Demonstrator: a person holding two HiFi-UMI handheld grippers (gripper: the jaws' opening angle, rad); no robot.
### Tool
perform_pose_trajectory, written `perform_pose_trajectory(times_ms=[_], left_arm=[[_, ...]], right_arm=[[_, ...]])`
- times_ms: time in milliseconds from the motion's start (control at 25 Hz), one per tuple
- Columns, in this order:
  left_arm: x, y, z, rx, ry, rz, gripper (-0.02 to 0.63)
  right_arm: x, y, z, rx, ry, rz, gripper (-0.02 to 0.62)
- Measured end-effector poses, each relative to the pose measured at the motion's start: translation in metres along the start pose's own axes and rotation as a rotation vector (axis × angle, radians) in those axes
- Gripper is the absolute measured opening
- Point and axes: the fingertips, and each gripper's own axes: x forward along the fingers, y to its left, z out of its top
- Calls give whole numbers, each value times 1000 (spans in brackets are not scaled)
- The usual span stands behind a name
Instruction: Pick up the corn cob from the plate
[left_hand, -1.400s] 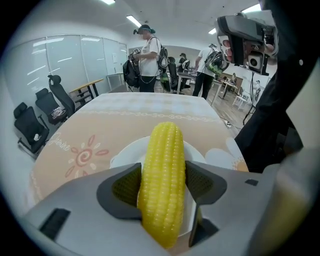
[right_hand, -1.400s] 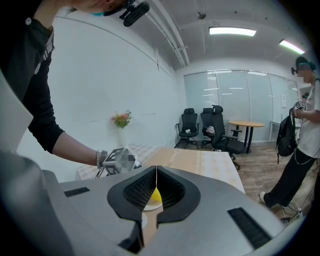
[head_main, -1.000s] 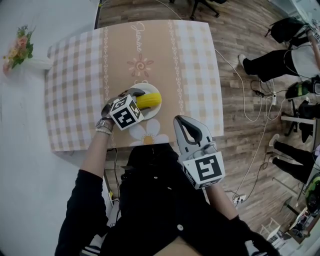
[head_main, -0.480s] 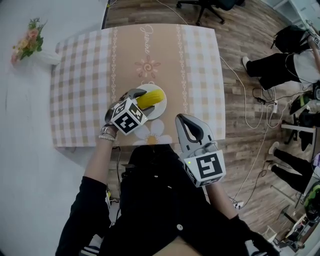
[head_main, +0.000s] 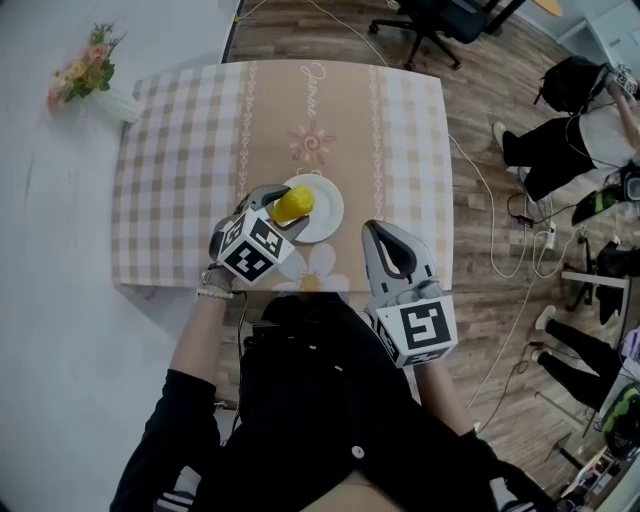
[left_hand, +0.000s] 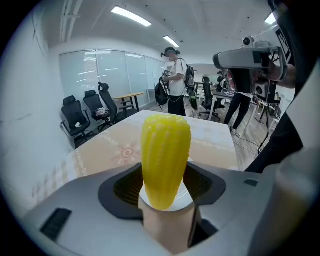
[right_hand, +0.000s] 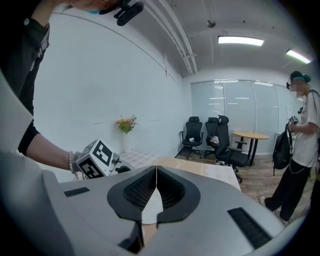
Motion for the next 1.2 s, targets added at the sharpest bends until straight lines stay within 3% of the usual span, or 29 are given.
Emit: perform_pose_trajectory(times_ms=[440,720,840,1200], left_arm=[[-48,-4,21,-22,-71,107,261],[-87,-14,38,-82,-164,164,261],[-106,-25,44,-81,-193,195,261],[-148,-7,91,-59,-301,253,261]], right_arm=[[-3,10,21,-46,-54,28,41],[-13,21,31,-62,-87,30,41],[-24,27,34,-78,-106,32,41],[-14,18,63,-98,-150,15,41]])
